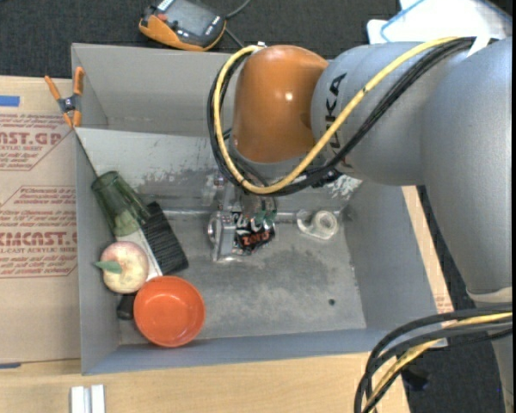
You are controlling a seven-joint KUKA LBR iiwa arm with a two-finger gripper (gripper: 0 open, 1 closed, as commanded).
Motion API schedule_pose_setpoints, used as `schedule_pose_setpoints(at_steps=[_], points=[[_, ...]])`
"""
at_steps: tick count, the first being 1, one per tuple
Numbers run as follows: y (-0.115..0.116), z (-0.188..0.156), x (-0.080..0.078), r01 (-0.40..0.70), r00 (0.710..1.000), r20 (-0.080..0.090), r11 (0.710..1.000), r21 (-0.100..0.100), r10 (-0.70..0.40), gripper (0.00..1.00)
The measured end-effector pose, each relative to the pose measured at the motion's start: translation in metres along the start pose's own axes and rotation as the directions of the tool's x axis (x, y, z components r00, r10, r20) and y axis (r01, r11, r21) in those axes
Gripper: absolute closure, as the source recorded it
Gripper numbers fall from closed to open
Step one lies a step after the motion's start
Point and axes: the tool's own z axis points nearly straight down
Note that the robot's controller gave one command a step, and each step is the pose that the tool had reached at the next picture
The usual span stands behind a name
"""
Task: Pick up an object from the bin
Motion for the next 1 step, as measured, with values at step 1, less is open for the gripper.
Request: schedule_pose_setpoints(at_steps=[1], points=[[-0.0011,-0.0048,-0.0015,-0.002,1.0,0.007,1.0,-0.001,0.002,0.0]])
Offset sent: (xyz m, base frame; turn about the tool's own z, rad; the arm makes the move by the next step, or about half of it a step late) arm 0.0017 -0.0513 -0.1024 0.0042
